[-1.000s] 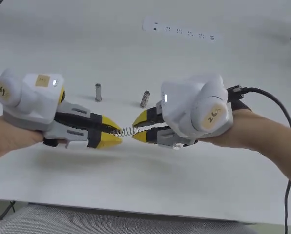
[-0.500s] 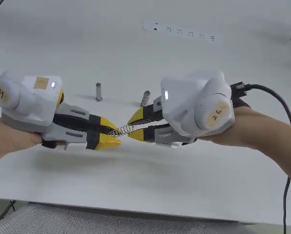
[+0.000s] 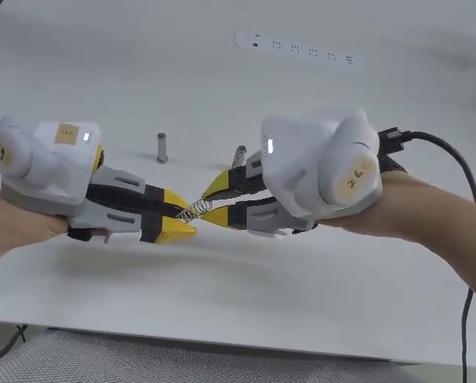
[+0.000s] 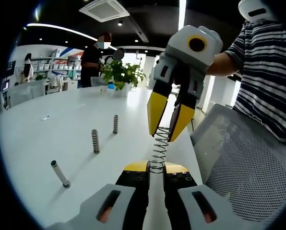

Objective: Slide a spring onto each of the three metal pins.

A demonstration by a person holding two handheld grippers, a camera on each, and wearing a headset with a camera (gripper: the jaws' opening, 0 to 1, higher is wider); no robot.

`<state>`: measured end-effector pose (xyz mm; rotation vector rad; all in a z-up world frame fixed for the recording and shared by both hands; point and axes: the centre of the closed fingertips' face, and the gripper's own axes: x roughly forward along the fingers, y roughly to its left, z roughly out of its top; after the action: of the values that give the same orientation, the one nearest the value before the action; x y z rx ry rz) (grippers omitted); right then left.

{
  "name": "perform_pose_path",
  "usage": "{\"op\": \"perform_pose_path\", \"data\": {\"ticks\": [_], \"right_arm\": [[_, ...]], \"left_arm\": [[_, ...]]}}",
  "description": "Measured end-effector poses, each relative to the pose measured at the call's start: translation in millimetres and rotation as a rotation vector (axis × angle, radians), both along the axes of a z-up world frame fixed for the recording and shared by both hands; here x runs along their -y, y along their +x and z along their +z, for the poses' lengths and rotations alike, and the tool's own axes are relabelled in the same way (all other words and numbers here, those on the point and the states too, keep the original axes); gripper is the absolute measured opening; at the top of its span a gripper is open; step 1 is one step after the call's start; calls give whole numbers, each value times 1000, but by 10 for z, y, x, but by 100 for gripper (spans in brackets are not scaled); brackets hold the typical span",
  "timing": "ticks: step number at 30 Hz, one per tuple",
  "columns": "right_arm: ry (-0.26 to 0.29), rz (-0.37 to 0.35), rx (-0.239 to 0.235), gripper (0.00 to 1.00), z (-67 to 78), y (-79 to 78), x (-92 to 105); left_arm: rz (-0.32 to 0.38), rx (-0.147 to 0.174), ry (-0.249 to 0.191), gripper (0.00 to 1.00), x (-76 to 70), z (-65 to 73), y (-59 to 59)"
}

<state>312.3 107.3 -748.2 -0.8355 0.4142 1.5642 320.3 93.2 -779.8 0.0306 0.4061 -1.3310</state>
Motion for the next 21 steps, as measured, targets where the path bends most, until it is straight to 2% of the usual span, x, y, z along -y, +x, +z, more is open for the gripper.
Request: {"op": "perform_pose_path", "data": {"ticks": [4,21], "right_arm": [[4,18,12,13,10,-7,-35],[103,-67,-87,13,45,-40,-172]], "left_arm": [[-2,3,1,7,7,1,-1],[10,3,-7,7,-3,-4,-36]]}}
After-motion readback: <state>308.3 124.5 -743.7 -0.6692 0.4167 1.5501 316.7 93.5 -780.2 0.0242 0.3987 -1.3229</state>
